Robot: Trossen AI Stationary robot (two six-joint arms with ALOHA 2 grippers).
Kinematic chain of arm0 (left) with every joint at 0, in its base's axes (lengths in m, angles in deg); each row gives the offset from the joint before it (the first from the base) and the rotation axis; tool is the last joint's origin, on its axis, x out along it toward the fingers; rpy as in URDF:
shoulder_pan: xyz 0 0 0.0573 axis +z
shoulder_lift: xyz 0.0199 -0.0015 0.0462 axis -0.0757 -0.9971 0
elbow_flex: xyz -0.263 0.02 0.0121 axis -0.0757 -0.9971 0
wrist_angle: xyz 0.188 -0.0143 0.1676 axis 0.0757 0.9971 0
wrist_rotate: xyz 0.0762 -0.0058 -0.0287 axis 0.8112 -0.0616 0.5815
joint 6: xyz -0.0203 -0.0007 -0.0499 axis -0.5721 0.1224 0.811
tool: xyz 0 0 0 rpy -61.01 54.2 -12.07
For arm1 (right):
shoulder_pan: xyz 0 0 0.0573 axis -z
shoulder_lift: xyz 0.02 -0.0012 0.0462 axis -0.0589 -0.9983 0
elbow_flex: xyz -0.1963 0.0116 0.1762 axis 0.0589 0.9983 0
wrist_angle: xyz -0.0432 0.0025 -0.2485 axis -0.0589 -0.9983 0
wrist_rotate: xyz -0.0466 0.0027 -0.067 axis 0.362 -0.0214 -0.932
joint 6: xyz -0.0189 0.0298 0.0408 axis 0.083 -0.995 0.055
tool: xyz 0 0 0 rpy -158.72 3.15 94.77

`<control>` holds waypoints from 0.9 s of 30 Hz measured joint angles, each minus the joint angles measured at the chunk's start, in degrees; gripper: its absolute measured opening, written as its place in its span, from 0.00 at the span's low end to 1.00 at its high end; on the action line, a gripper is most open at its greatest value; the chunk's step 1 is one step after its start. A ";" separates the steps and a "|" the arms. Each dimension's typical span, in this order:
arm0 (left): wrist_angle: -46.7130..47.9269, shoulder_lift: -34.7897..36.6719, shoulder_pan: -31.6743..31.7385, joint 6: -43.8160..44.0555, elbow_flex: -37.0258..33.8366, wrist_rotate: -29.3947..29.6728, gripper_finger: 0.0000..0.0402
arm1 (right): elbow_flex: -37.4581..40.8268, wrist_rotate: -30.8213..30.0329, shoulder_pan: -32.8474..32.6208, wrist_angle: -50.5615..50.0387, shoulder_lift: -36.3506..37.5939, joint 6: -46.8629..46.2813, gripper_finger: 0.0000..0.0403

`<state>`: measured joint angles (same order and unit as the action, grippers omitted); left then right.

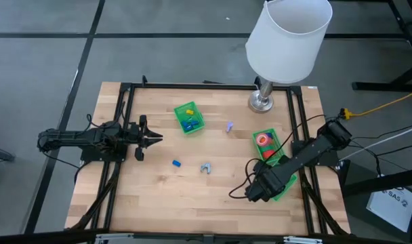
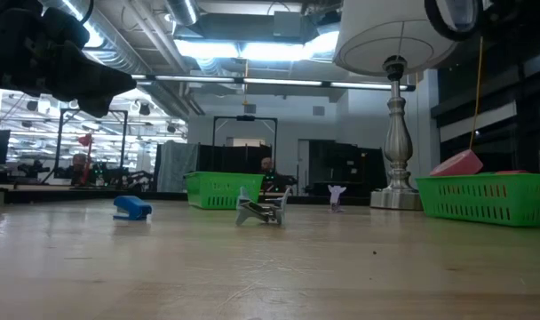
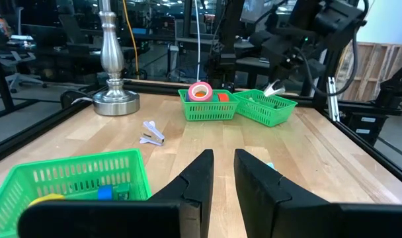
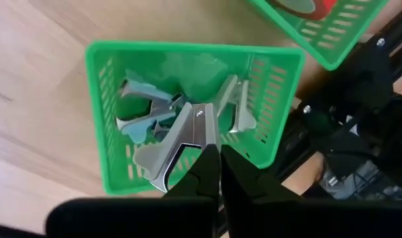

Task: Pick and place Stapler, Stapler remover, tape
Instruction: Put the gray staple remover into the bottom left green bin, then put the light blue staple remover into the bottom left green bin

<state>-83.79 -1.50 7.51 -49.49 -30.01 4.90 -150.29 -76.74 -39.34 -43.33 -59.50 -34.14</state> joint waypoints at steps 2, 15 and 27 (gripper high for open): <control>0.01 0.01 0.00 0.00 0.00 0.00 0.15 | 0.83 -0.56 0.02 0.90 0.00 -0.05 0.01; 0.01 0.02 -0.01 0.00 0.00 0.00 0.15 | 4.46 -1.90 2.56 4.02 0.02 -0.89 0.14; 0.00 0.02 -0.01 0.00 0.01 0.00 0.15 | 1.54 1.09 7.85 4.54 0.02 7.36 0.31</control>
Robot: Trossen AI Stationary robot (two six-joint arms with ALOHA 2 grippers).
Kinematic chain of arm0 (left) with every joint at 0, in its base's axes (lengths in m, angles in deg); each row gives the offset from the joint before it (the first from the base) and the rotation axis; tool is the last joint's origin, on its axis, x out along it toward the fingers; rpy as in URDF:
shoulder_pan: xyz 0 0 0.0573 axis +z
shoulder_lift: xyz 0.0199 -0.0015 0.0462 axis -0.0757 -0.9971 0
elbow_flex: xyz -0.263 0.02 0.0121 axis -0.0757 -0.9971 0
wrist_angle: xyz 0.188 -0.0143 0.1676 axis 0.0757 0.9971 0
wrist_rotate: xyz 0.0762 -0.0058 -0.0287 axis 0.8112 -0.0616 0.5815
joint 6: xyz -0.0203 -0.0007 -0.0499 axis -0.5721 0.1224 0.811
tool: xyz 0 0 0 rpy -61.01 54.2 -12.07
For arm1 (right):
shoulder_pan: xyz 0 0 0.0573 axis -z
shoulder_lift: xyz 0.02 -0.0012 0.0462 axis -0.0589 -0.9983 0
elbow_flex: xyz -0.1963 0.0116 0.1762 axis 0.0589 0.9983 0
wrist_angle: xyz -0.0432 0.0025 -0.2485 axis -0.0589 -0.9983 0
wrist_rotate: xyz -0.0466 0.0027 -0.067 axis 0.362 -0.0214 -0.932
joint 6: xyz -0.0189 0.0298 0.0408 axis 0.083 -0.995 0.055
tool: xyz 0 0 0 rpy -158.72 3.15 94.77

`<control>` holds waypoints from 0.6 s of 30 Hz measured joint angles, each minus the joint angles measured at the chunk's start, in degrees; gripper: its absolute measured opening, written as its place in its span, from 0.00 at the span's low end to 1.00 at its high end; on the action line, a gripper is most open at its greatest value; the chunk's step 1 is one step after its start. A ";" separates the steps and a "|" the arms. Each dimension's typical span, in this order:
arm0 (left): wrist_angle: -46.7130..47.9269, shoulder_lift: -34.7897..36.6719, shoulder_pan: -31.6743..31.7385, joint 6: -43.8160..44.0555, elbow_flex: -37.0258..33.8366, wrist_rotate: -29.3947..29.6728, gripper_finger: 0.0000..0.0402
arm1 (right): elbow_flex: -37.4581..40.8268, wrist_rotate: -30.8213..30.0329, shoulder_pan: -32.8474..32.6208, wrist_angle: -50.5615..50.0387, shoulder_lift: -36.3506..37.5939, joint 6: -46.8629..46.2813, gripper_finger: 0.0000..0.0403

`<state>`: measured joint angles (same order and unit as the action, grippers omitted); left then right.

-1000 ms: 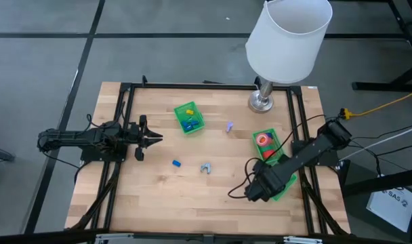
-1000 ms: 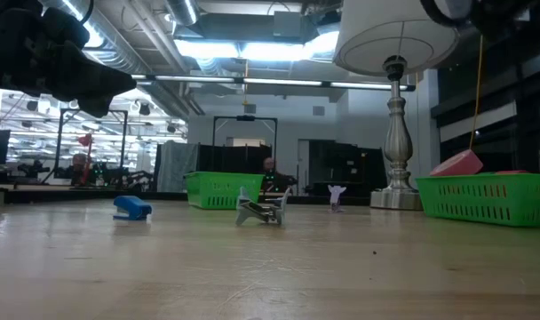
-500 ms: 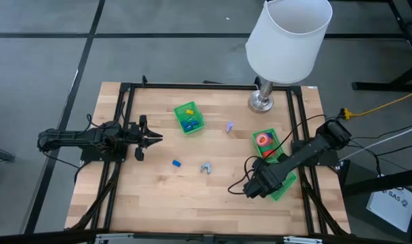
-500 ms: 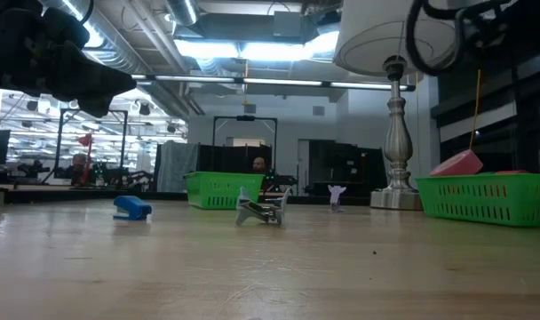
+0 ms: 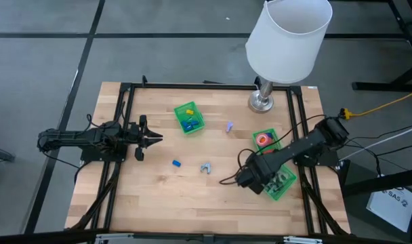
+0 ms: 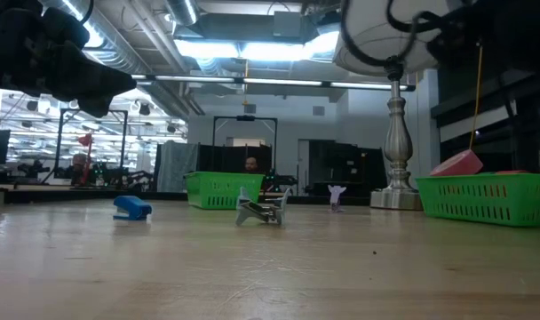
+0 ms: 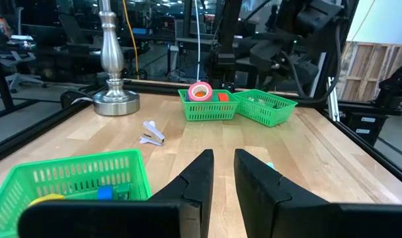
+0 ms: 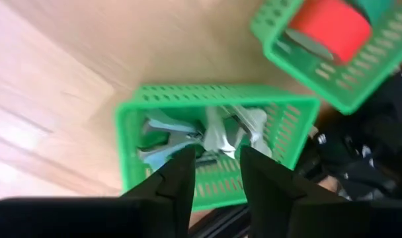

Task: Pick and place Stapler, Stapler remover, tape
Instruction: Put the light blue staple remover into the bottom left green bin

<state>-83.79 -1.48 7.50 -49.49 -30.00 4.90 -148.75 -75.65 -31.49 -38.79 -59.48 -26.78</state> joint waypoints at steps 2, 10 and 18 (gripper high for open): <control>0.00 -0.01 0.00 0.00 -0.01 0.00 0.15 | -0.78 -0.01 1.10 0.67 0.00 2.97 0.31; 0.01 -0.01 0.01 0.00 -0.02 0.00 0.15 | -3.16 0.05 5.94 6.18 0.00 10.85 0.31; 0.00 0.00 0.02 0.00 0.00 0.00 0.15 | -3.55 -0.01 10.56 17.20 -0.60 25.68 0.31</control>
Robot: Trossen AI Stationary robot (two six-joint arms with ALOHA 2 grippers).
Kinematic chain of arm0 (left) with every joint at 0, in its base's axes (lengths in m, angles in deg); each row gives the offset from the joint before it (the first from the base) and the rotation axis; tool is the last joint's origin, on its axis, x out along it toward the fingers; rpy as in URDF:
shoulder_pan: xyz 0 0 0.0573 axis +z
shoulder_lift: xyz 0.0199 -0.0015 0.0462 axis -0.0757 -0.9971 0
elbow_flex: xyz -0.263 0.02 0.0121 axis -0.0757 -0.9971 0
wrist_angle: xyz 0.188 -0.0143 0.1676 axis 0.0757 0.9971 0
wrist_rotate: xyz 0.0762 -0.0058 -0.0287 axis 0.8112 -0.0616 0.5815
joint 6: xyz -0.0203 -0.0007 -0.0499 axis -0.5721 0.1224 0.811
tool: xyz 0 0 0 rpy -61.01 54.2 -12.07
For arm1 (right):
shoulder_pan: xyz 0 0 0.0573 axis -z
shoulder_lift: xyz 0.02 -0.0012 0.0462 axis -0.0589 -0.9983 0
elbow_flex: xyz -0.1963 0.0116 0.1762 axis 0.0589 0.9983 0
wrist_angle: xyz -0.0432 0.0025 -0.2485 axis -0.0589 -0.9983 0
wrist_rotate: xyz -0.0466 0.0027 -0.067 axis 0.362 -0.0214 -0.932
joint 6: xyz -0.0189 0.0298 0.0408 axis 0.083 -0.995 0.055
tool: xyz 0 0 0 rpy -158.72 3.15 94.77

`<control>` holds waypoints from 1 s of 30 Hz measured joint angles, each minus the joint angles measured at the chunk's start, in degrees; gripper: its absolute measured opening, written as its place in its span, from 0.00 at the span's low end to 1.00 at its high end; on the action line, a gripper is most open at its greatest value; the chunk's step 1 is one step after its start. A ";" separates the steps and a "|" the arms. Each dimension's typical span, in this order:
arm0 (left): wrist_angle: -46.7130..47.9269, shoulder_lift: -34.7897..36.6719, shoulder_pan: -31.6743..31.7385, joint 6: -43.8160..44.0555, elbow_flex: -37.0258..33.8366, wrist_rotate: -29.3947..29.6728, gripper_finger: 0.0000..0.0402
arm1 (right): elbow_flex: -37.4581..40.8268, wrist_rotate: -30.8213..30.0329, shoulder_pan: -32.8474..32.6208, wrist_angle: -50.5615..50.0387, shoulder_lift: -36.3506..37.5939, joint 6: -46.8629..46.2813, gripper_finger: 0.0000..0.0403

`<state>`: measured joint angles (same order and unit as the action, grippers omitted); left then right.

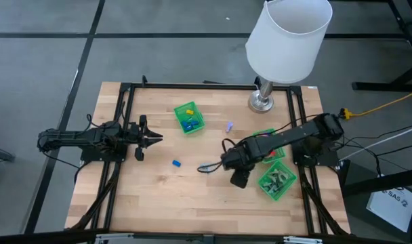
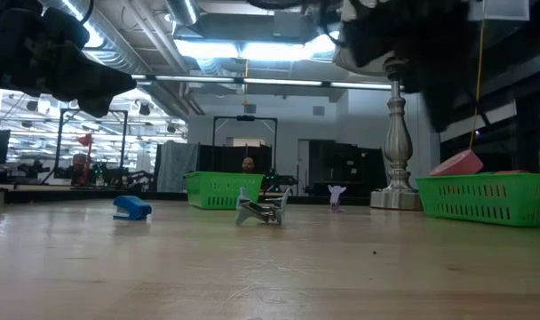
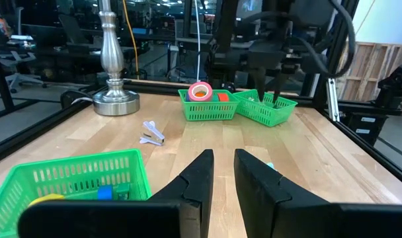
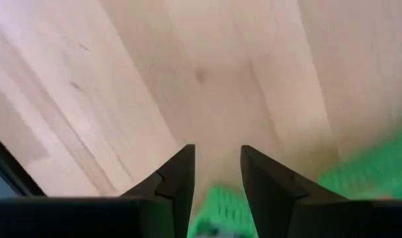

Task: Pick and place Stapler, Stapler remover, tape
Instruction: Put the light blue staple remover into the bottom left green bin

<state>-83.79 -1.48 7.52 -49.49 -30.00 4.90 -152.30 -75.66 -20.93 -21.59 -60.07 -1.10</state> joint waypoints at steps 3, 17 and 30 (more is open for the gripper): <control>0.01 0.00 -0.02 0.00 -0.01 0.00 0.15 | 0.00 -0.01 1.29 5.21 -0.90 9.36 0.31; 0.01 -0.02 -0.02 0.00 -0.01 0.02 0.15 | 0.60 -3.22 2.24 22.53 -4.97 64.94 0.31; 0.00 -0.01 -0.01 0.00 -0.01 0.00 0.15 | 8.31 -4.53 3.24 41.28 -5.00 81.38 0.31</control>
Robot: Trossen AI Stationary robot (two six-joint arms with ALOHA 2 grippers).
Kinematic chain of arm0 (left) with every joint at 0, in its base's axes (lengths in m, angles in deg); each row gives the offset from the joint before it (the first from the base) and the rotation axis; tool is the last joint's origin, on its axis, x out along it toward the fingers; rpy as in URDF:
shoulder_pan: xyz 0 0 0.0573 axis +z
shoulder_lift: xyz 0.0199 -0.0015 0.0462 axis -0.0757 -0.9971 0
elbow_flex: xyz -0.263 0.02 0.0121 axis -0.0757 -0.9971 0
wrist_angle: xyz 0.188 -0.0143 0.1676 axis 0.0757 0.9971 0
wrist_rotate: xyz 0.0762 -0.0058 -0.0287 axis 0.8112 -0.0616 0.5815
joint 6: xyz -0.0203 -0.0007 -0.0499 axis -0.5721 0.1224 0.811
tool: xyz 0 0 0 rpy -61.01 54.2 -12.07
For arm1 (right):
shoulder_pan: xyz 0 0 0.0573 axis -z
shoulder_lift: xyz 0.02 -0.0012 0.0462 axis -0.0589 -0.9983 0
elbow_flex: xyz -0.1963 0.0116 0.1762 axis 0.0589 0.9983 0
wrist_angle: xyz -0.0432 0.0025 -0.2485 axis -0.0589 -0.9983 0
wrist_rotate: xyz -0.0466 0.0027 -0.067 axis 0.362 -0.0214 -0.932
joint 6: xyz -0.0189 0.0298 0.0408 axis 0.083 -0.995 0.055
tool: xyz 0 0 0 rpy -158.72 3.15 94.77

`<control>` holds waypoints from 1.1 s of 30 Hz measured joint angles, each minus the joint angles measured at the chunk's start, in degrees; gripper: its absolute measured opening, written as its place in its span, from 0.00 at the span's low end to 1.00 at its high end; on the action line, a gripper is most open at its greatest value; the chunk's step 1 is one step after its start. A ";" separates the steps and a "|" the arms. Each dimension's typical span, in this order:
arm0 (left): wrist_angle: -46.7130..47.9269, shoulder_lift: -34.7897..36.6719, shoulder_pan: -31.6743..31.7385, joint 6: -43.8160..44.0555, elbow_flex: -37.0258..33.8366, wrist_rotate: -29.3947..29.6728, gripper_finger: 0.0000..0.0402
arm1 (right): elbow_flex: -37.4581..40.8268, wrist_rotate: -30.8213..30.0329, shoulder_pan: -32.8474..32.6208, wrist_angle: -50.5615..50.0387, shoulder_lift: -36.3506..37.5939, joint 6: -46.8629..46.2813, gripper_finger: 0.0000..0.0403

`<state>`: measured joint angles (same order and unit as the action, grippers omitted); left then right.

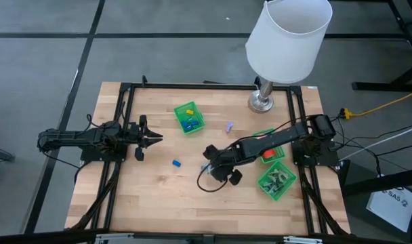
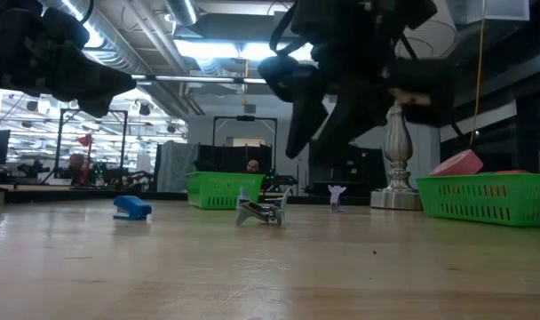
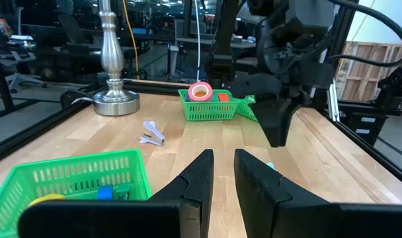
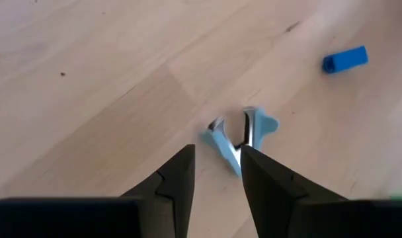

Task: Pick and place Stapler, Stapler remover, tape
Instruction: Put the light blue staple remover into the bottom left green bin

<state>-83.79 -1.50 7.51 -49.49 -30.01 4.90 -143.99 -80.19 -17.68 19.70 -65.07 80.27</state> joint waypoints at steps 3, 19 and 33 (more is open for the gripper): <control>0.01 0.00 -0.01 0.00 0.01 0.00 0.15 | 2.13 0.01 0.18 4.44 0.00 1.68 0.31; 0.01 0.00 -0.01 0.00 0.01 0.00 0.15 | 2.69 0.00 0.94 8.92 -4.59 4.47 0.31; 0.00 0.01 -0.01 0.00 -0.01 0.01 0.15 | 2.69 0.00 1.25 8.37 -5.18 4.72 0.09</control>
<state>-83.79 -1.48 7.50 -49.49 -30.02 4.91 -141.31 -80.19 -16.43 28.07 -70.25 84.99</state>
